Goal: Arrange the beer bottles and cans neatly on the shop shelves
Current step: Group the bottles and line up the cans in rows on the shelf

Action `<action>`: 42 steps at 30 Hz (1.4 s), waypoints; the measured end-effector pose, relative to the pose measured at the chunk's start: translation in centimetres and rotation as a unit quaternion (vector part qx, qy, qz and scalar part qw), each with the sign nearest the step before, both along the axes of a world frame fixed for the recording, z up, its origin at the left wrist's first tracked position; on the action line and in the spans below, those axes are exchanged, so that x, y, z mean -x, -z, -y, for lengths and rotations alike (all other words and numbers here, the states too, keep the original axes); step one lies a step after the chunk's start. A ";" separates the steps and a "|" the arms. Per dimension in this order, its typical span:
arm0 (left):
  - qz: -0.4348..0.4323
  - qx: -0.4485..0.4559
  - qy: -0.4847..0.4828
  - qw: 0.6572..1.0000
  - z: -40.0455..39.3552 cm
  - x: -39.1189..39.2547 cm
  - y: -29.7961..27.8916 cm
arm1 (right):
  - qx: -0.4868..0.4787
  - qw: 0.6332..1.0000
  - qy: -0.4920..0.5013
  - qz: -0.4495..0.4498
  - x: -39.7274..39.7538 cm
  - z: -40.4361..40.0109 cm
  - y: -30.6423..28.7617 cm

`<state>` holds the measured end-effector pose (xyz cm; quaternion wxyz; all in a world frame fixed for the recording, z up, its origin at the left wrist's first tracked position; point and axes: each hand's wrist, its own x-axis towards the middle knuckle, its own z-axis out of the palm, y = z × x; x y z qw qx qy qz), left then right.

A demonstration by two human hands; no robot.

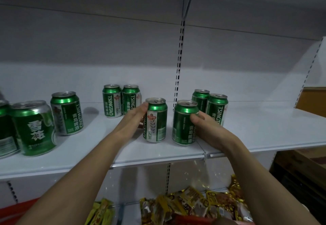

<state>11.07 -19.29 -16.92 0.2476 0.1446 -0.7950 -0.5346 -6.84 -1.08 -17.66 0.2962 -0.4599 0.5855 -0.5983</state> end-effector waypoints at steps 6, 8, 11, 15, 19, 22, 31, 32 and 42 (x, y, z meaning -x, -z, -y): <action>-0.065 -0.044 0.023 0.997 -0.6 0.9 -0.3 | -0.019 0.990 0.098 -0.096 -1.7 2.2 0.1; -0.065 -0.016 0.008 0.998 -0.3 1.3 0.1 | -0.009 0.979 0.147 -0.138 -2.4 2.7 0.3; -0.031 0.041 -0.023 0.998 0.6 1.7 1.0 | -0.001 0.970 0.160 -0.182 -2.8 2.7 0.6; -0.018 0.042 -0.063 0.997 1.1 1.7 1.3 | -0.028 0.972 0.149 -0.182 -3.0 2.1 0.5; -0.013 0.033 -0.055 0.998 1.5 1.9 1.6 | -0.035 0.934 0.255 -0.249 -2.7 2.0 -1.1; -0.023 0.003 -0.043 0.999 2.0 2.2 1.6 | 0.013 0.865 0.379 -0.330 -0.5 2.5 -5.4; -0.021 0.024 -0.044 0.999 2.5 2.4 2.0 | -0.432 0.685 0.340 -0.478 5.6 5.9 -12.1; -0.020 0.021 -0.043 0.999 2.6 2.4 2.0 | -0.445 0.684 0.307 -0.490 6.1 6.0 -12.3; -0.021 0.009 -0.032 0.999 3.1 2.8 2.1 | -0.411 0.765 0.214 -0.447 7.0 6.7 -13.7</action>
